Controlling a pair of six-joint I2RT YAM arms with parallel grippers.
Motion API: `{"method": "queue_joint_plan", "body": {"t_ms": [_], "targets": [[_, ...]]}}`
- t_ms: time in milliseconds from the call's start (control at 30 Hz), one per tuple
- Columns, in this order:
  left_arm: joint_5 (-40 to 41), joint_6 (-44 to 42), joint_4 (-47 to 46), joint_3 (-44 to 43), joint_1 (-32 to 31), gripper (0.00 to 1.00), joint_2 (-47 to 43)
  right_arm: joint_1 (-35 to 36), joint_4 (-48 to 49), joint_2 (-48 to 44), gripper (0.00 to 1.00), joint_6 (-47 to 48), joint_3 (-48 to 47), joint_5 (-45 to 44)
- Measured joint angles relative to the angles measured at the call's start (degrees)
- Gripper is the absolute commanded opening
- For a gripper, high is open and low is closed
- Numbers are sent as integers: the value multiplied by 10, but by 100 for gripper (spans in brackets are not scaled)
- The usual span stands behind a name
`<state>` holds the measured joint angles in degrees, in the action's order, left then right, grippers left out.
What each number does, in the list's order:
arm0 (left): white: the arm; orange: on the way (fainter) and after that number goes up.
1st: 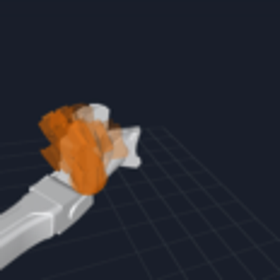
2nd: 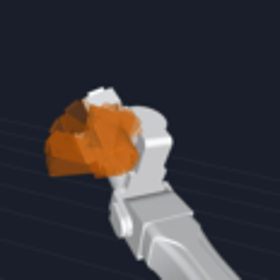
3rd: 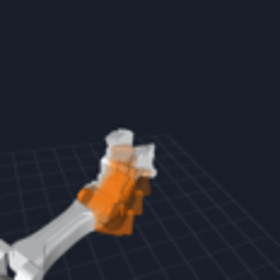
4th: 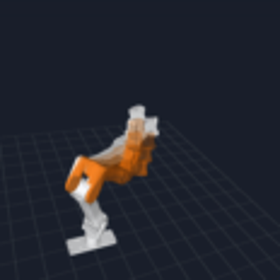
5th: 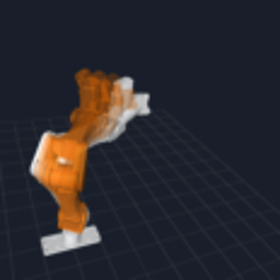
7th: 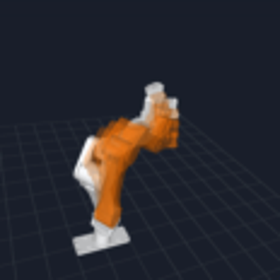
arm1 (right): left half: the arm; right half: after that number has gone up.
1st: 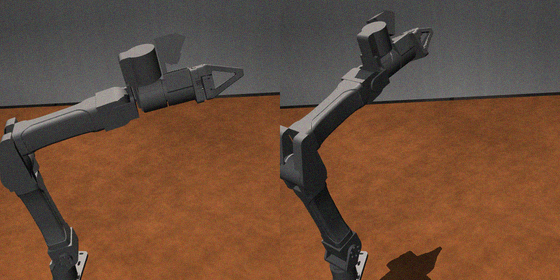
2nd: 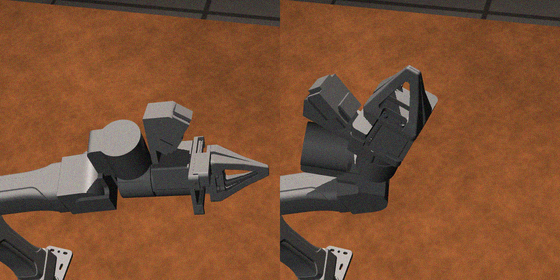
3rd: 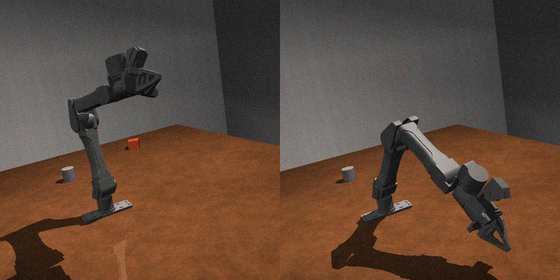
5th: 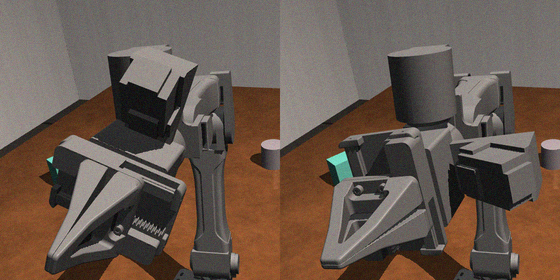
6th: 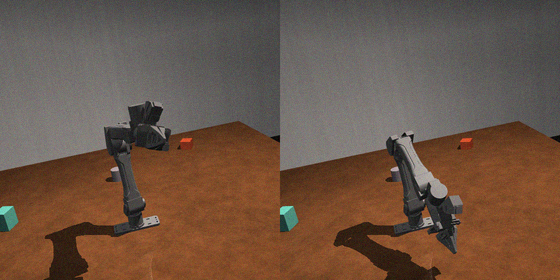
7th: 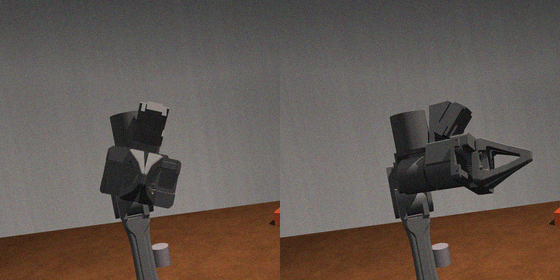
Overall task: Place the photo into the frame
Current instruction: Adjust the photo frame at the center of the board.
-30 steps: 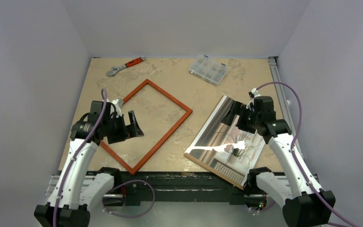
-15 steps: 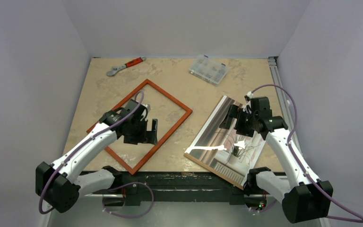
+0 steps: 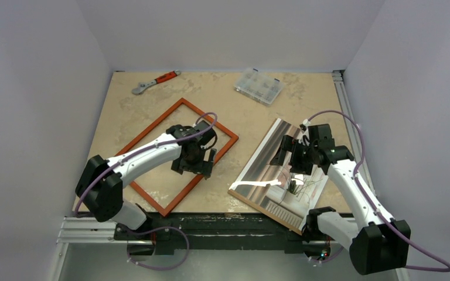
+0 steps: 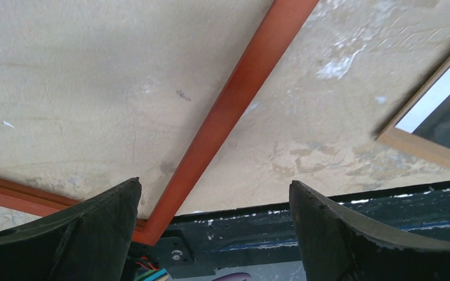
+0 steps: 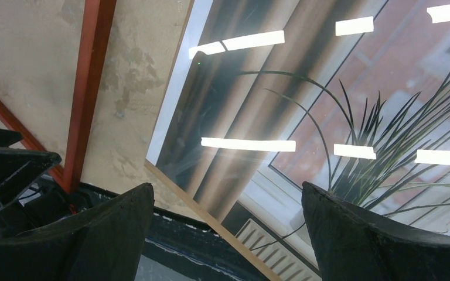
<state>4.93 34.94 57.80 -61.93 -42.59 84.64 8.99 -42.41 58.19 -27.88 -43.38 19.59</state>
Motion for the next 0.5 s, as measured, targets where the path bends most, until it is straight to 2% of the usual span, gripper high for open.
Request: {"method": "queue_joint_plan", "body": {"t_ms": [500], "targets": [[14,0,27,-164,-21,95,154,0,2,18,95,5,0,25]]}}
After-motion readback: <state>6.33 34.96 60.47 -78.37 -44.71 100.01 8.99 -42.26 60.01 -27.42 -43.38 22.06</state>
